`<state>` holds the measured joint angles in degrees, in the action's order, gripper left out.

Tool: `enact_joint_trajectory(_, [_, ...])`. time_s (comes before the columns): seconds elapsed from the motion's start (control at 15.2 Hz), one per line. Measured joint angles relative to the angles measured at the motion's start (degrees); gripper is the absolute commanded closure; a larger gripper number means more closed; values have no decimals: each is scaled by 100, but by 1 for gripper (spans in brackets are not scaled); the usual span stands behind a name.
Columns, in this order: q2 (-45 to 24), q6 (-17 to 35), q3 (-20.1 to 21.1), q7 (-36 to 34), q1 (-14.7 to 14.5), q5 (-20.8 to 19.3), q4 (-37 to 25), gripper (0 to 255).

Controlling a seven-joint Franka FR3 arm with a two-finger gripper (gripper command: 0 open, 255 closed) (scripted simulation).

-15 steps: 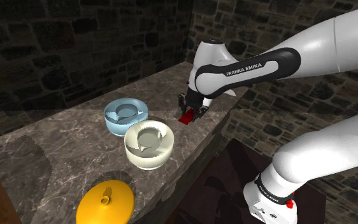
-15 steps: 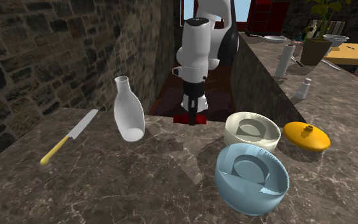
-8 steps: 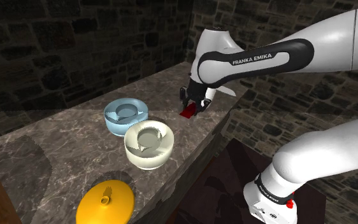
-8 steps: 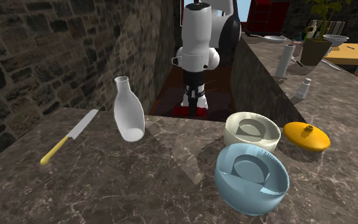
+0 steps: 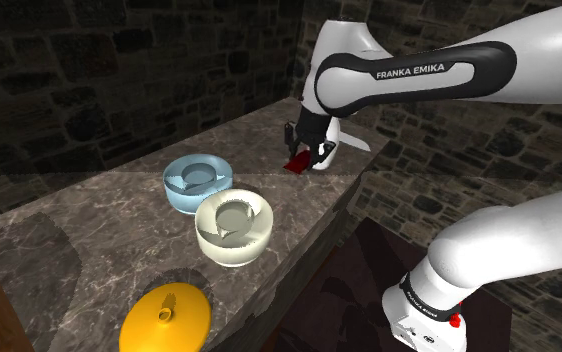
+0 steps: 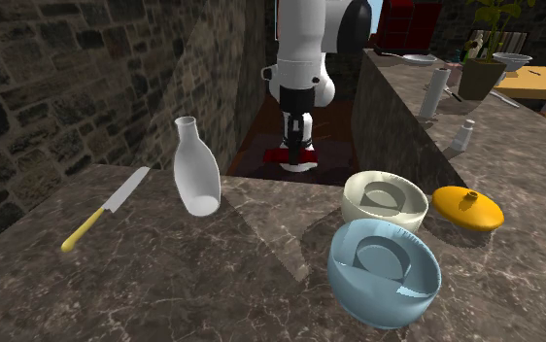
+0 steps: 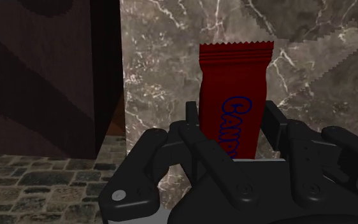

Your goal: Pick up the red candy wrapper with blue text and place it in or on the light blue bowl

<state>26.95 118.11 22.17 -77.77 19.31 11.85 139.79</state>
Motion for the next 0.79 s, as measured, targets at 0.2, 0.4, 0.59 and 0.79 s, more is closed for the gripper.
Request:
enact_joint_trajectory(0.2, [44, -251, -32, -12, 8, -22, -207, 255])
enact_joint_trajectory(0.4, [-135, -324, 94, -182, 4, -52, -475, 255])
enact_joint_trajectory(0.59, [-629, -311, 380, -549, 26, -180, -977, 255])
enact_joint_trajectory(0.79, [-1244, -287, 715, -1015, 44, -408, -1561, 255])
